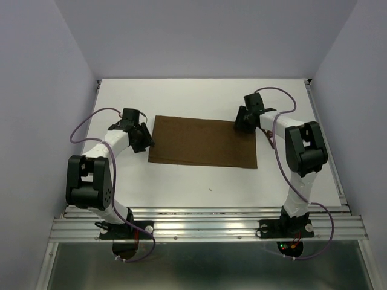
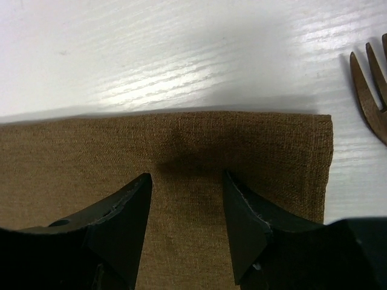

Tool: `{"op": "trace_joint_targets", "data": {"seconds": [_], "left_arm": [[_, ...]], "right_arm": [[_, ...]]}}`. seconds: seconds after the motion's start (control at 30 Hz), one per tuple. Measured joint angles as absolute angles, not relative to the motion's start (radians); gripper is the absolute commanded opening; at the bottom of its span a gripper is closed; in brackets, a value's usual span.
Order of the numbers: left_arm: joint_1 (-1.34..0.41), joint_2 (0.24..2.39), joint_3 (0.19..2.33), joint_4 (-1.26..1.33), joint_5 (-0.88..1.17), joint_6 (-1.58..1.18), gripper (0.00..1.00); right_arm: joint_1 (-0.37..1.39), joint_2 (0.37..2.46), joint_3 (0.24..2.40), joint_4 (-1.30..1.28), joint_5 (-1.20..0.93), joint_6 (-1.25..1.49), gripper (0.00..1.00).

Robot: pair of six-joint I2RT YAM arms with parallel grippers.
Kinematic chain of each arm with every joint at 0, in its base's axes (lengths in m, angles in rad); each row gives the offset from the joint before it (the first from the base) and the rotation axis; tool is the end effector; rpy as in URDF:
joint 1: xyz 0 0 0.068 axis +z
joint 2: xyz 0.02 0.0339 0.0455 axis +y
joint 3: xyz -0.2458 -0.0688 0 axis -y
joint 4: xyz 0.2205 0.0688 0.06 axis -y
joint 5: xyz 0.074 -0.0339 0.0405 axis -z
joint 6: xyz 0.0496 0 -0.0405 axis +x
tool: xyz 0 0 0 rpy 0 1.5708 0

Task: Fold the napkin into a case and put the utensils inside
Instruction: Pick up the rectangle-folded napkin from the center of the board.

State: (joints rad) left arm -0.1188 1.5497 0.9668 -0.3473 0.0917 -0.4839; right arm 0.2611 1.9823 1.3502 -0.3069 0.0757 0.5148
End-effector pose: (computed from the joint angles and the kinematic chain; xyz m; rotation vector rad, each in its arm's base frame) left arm 0.3030 -0.0407 0.1890 -0.4219 2.4976 -0.3603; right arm 0.3918 0.1008 0.1573 0.3498 2.4959 0.2233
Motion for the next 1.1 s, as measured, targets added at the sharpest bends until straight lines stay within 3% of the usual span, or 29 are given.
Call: {"op": "trace_joint_targets", "data": {"seconds": [1.1], "left_arm": [[-0.192,1.579,0.915,-0.353,-0.061,-0.575,0.42]], "right_arm": [[0.261,1.961,1.341,-0.309,0.044,0.512,0.56]]}}
